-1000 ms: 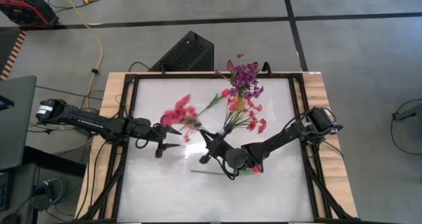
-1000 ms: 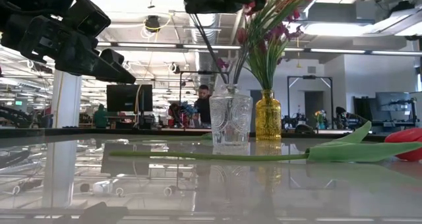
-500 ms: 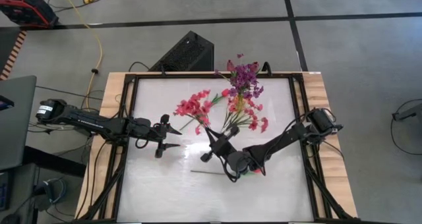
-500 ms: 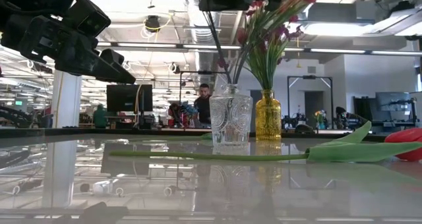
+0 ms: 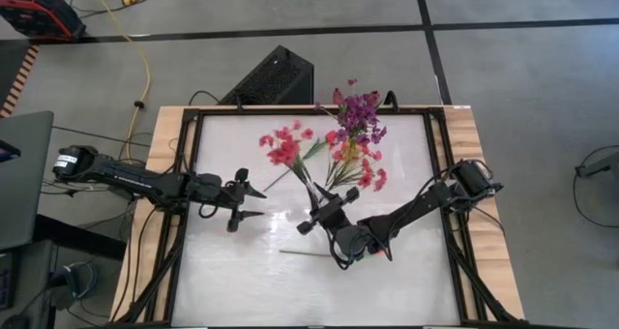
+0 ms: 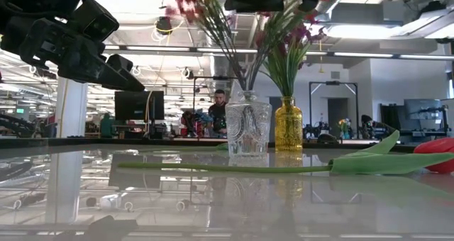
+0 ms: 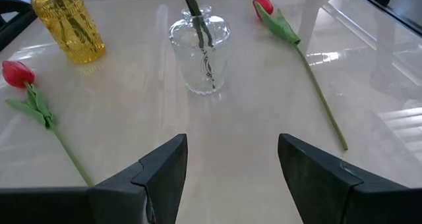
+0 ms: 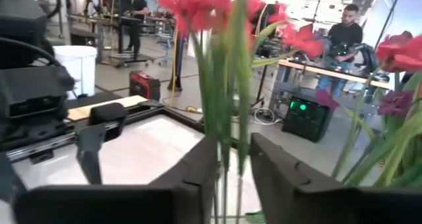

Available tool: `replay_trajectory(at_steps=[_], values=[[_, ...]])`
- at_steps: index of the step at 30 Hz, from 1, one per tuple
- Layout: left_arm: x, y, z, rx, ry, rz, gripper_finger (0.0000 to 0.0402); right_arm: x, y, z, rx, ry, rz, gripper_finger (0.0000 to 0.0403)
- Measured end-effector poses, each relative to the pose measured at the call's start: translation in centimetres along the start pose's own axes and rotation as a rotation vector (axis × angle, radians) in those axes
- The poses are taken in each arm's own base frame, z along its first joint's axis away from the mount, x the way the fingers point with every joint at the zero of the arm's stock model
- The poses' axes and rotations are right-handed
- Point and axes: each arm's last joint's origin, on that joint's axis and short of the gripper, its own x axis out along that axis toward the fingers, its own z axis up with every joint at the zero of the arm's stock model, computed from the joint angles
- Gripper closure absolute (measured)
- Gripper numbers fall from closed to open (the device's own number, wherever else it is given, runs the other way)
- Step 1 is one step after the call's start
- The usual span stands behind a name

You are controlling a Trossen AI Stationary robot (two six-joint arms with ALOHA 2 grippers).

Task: Sort flowers into vase by color
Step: Put the pink flower into the transparent vase, then put the bottom pink flower into the transparent vase

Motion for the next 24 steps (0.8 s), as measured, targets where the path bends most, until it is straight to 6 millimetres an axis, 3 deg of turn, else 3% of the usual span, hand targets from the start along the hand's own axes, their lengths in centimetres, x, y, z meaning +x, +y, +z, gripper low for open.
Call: replay_trajectory(at_steps=[5,9,16,19,24], values=[[0.0,0.0,0.0,0.000,0.000,-0.001,0.0175,-1.0,0.0,0.6,0.022,-0.006,0.024,0.0198],[0.0,0.0,0.0,0.000,0.000,-0.001,0.0175,-2.9,-0.4,2.2,0.038,-0.019,0.095,0.0139],[0.0,0.0,0.0,0.000,0.002,0.000,0.0175,-6.8,-1.6,4.9,0.131,-0.007,0.336,0.0118],[0.0,0.0,0.0,0.000,0.002,-0.001,0.0175,-7.3,-2.4,4.8,0.245,0.132,0.541,0.0118],[0.3,0.1,-0.6,-0.029,0.057,0.041,0.0175,-6.9,-2.9,2.1,0.306,0.634,0.821,0.0117]])
